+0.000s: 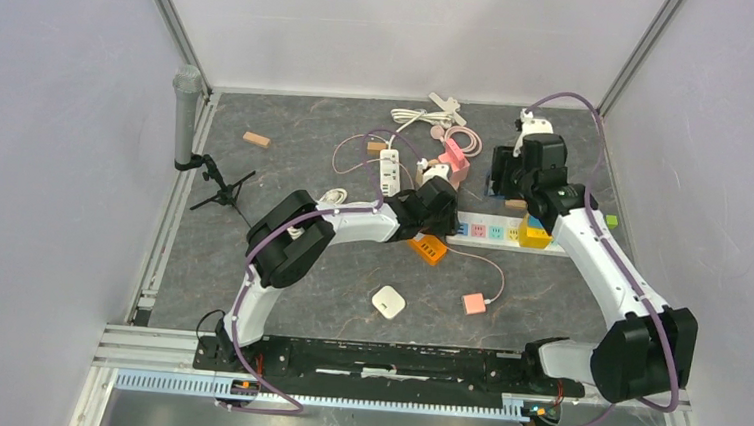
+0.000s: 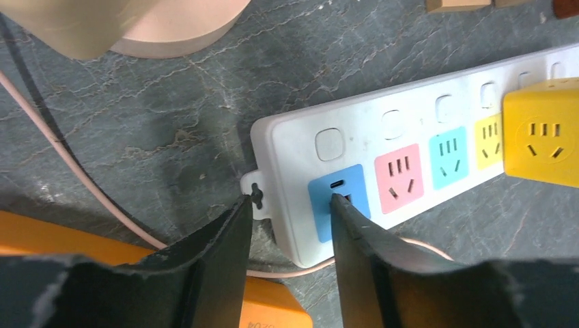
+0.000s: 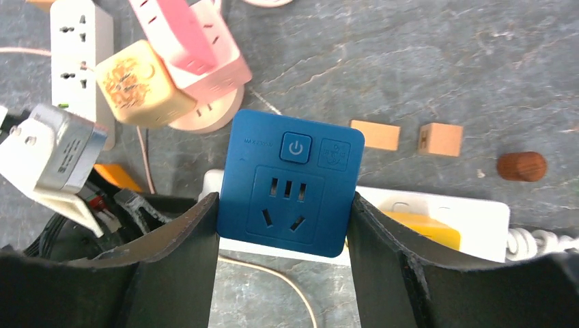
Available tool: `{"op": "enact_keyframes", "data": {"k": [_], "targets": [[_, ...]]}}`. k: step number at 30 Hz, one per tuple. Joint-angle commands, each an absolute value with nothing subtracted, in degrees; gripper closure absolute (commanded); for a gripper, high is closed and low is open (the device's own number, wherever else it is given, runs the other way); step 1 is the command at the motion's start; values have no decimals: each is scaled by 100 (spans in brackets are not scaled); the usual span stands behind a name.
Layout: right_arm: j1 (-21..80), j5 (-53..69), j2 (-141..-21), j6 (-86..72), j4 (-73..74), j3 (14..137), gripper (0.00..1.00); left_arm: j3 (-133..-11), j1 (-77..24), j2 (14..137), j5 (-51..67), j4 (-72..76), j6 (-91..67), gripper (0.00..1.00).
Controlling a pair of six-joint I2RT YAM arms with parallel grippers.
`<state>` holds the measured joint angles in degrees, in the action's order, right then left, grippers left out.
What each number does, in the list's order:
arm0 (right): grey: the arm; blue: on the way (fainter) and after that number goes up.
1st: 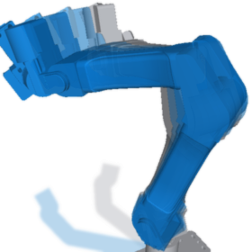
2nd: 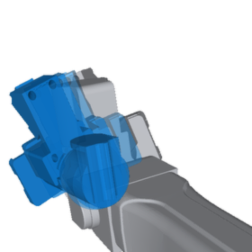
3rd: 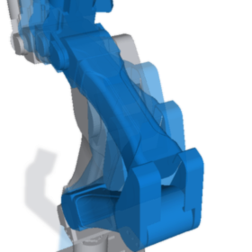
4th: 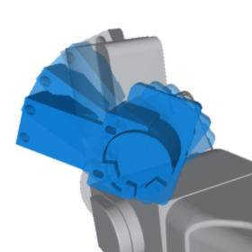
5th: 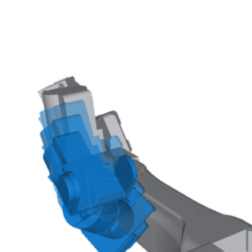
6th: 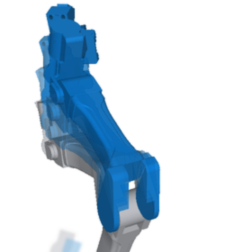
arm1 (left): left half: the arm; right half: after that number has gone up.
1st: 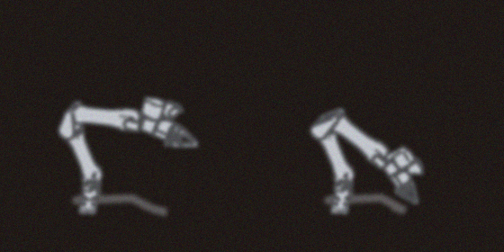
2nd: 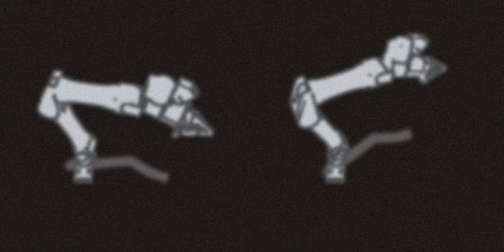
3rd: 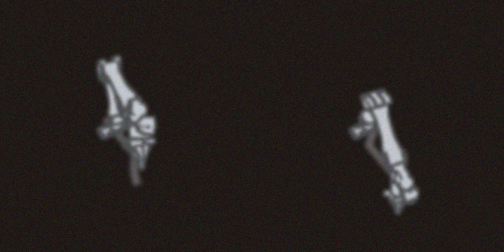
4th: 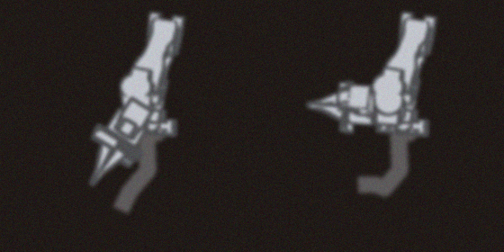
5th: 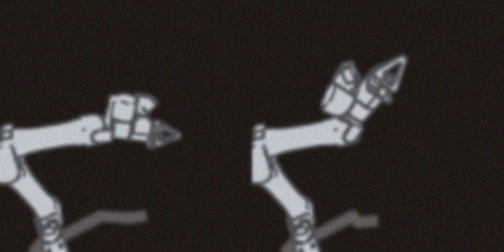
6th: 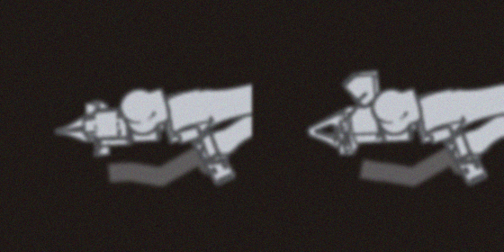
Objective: Pull the plug off the socket
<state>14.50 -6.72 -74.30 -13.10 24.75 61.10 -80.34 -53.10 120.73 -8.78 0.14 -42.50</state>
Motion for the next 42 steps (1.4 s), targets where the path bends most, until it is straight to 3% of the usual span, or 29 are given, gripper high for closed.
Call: {"op": "enact_keyframes", "data": {"k": [1, 5, 11, 13, 16, 23, 26, 31, 35, 39, 42], "targets": [[1227, -940, -7287, -1240, 2298, 6616, 100, -8388, -5304, 11755, -597, -700, -3739, 41], [1037, -790, -7526, -1279, 2267, 6899, 100, -8694, -5283, 11310, -325, -668, -3390, 25], [781, -389, -8023, -1448, 2171, 7117, 100, -8434, -5273, 10381, -394, -653, -3080, 12], [740, -156, -8219, -1487, 2149, 7128, 95, -8144, -5272, 9972, -587, -609, -2993, 2], [608, 319, -8551, -1454, 2111, 7145, 84, -7672, -5273, 9355, -940, -580, -2787, 0], [314, 1373, -9495, -1291, 2317, 7355, 77, -6897, -5265, 8216, -1666, -672, -2422, 0], [303, 1403, -9743, -1167, 2437, 7391, 68, -6712, -5264, 7969, -1814, -716, -2391, 0], [282, 1156, -9971, -1032, 2577, 7562, 34, -6618, -5264, 7814, -1938, -845, -2424, 0], [264, 970, -9968, -950, 2581, 7644, 15, -6636, -5262, 7782, -2051, -981, -2493, 0], [264, 902, -9763, -878, 2411, 7567, 5, -6597, -5265, 7719, -2127, -1019, -2547, 0], [264, 794, -9457, -877, 2277, 7457, 4, -6566, -5260, 7684, -2186, -1028, -2549, 0]]}}
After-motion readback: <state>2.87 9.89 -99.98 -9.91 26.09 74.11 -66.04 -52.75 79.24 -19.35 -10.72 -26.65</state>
